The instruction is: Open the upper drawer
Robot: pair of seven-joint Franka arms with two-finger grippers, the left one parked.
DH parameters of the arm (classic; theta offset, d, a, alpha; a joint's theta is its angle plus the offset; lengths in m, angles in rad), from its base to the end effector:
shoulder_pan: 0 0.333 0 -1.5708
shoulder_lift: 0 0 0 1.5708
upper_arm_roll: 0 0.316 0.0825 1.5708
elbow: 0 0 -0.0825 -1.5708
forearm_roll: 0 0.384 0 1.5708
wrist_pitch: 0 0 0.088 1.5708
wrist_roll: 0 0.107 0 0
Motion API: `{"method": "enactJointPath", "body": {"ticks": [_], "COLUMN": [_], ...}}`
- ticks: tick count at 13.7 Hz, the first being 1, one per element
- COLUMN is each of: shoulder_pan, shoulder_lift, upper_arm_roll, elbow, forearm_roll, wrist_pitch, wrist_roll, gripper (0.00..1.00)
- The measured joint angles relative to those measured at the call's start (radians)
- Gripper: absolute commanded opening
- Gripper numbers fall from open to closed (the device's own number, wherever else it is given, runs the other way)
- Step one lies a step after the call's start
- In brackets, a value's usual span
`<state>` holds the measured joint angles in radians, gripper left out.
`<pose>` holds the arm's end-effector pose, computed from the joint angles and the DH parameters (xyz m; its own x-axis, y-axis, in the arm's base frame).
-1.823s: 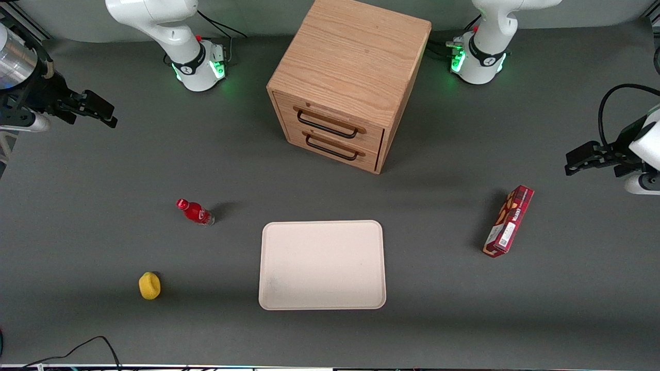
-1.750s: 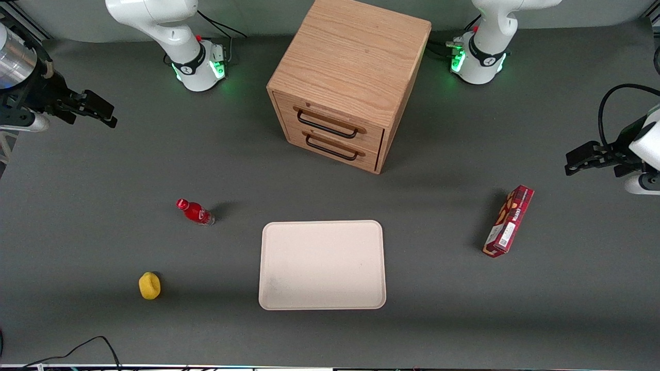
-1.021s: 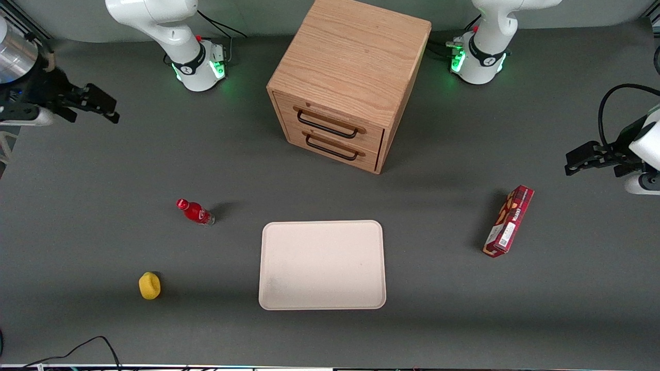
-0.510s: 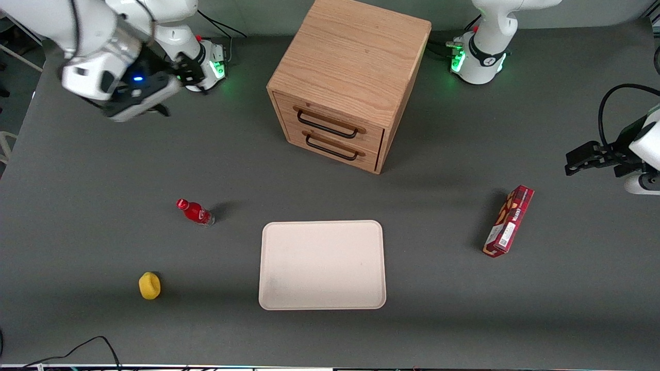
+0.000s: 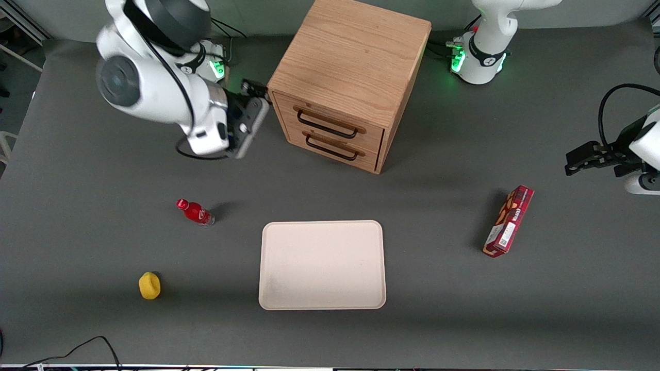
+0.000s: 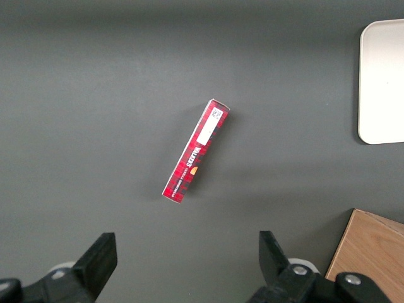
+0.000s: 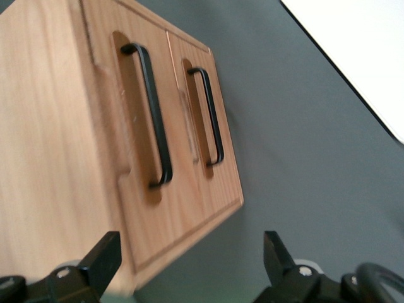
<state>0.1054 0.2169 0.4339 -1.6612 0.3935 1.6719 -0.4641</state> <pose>0.5084 0.3256 0.4853 0.6071 0.7942 0.0263 0.7004 -0.5192 -0.4897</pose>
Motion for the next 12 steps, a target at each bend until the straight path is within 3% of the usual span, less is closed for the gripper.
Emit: {"method": "enactJointPath", "body": {"ticks": [5, 12], "shoulder_pan": [0.004, 0.054], "shoulder_lift": [0.186, 0.239], "upper_arm_roll": [0.122, 0.141], "elbow": [0.028, 0.029], "forearm_roll": [0.000, 0.000], "wrist_pitch": [0.154, 0.216], "wrist_roll": [-0.001, -0.001], "gripper": [1.00, 1.00]}}
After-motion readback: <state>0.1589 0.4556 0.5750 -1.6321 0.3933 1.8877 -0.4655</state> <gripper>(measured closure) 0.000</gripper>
